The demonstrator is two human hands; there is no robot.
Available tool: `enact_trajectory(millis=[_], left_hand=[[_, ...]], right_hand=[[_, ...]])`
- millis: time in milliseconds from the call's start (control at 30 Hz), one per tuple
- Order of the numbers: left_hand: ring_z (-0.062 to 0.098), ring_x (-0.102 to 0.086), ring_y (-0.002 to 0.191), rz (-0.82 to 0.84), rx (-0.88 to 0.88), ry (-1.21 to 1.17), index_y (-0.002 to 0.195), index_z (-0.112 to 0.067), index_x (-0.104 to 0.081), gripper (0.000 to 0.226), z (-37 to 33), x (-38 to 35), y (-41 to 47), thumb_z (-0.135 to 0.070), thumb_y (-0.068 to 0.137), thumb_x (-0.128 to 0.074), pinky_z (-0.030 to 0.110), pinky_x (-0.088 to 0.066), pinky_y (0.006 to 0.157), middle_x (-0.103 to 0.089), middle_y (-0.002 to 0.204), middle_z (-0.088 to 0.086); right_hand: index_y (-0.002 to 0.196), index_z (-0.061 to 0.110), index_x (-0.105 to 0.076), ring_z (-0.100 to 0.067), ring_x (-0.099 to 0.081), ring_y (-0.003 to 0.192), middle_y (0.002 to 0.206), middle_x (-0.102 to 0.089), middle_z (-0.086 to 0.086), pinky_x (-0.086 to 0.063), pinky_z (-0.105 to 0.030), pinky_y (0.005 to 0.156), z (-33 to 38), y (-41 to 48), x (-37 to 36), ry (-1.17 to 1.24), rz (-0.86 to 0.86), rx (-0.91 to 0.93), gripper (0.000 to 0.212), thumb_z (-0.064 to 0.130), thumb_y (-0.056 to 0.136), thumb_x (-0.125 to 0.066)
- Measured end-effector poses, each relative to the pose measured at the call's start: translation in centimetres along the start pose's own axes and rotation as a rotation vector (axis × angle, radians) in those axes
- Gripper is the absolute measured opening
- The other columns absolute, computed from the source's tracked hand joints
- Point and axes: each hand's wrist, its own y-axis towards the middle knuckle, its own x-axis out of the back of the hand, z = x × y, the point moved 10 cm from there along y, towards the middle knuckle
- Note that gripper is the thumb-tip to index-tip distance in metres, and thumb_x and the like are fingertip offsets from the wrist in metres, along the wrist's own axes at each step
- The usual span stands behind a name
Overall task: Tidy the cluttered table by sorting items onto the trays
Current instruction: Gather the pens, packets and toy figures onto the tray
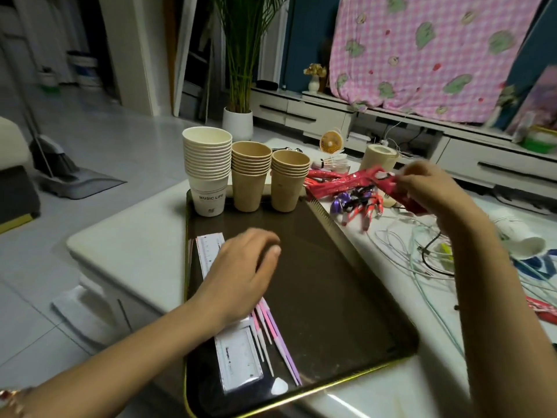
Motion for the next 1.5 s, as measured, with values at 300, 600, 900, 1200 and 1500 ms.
enact_trajectory(millis=[300, 600, 900, 1200, 1500], left_hand=[[0.002, -0.04, 0.113, -0.158, 0.052, -0.049, 0.122, -0.019, -0.054, 0.042, 0.2, 2.2, -0.3, -0.036, 0.094, -0.028, 0.023, -0.031, 0.098, -0.052, 0.118, -0.008], [0.005, -0.033, 0.127, 0.288, -0.005, 0.311, 0.128, -0.029, -0.046, 0.037, 0.7, -3.8, -0.9, -0.041, 0.098, -0.027, 0.031, 0.004, 0.114, -0.043, 0.131, -0.012], [0.007, -0.034, 0.126, 0.324, 0.018, 0.346, 0.127, -0.03, -0.044, 0.035, 0.7, -3.9, -0.7, -0.041, 0.098, -0.026, 0.035, -0.001, 0.116, -0.042, 0.131, -0.011], [0.006, -0.033, 0.128, 0.331, 0.026, 0.356, 0.128, -0.03, -0.043, 0.036, 0.7, -4.0, -0.7, -0.041, 0.098, -0.026, 0.035, 0.0, 0.116, -0.04, 0.133, -0.011], [0.009, -0.019, 0.138, -0.051, 0.097, 0.046, 0.144, -0.021, -0.025, 0.057, 0.9, 0.2, -0.2, -0.047, 0.093, -0.027, 0.022, -0.014, 0.111, -0.024, 0.151, -0.003]], right_hand=[[0.107, 0.017, -0.058, -0.007, -0.06, 0.074, 0.092, -0.063, 0.001, -0.051, -0.017, 0.064, 4.6, -11.5, -18.5, -0.26, 0.967, 0.123, 0.015, 0.018, 0.095, -0.05], [0.119, 0.009, -0.055, -0.032, -0.054, 0.105, 0.118, -0.056, -0.018, -0.045, -0.044, 0.092, -3.4, 2.1, -6.5, -0.439, -0.115, 0.137, 0.03, 0.017, 0.091, -0.049], [0.09, 0.0, -0.066, -0.035, -0.059, 0.087, 0.096, -0.066, -0.022, -0.045, -0.036, 0.07, -5.6, 3.1, -6.0, -0.546, -0.112, 0.175, 0.02, 0.011, 0.088, -0.049], [0.085, -0.002, -0.057, -0.029, -0.048, 0.075, 0.082, -0.055, -0.023, -0.033, -0.032, 0.064, 0.4, 0.8, 5.4, -0.466, -0.381, 0.139, 0.025, 0.018, 0.09, -0.042], [0.095, 0.001, -0.06, -0.016, -0.055, 0.063, 0.079, -0.061, -0.007, -0.043, -0.016, 0.051, 8.8, -5.5, -2.5, -0.239, 0.006, 0.395, 0.023, 0.014, 0.096, -0.042]])
